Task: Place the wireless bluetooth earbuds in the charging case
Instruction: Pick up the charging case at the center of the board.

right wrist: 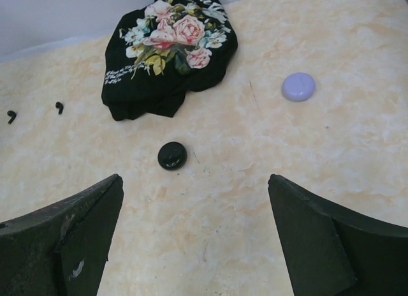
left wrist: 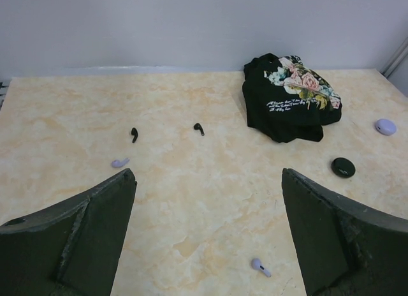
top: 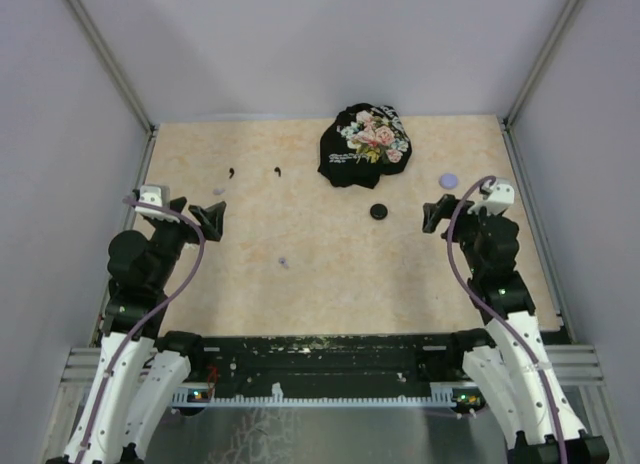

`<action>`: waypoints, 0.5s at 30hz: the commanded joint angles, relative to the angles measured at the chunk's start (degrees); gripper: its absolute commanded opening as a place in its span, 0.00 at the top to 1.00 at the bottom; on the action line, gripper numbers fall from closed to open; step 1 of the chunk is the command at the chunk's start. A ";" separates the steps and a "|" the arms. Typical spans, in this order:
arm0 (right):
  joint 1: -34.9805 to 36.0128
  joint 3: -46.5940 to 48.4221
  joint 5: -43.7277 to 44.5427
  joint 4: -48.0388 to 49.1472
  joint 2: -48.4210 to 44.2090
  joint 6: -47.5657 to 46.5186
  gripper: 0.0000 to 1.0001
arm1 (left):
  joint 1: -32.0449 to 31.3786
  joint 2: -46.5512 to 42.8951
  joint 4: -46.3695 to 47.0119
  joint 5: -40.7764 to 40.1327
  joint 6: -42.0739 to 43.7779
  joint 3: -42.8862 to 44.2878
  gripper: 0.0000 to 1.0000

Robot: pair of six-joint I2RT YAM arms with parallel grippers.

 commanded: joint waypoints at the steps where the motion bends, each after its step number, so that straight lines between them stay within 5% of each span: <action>1: -0.22 4.01 -5.70 2.36 5.93 -0.65 0.05 | 0.18 -1.07 0.57 1.27 0.86 -0.11 0.00; 15: 2.38 4.93 -14.93 17.51 30.97 -1.79 0.05 | 0.18 -0.58 0.82 4.48 2.69 -0.80 0.00</action>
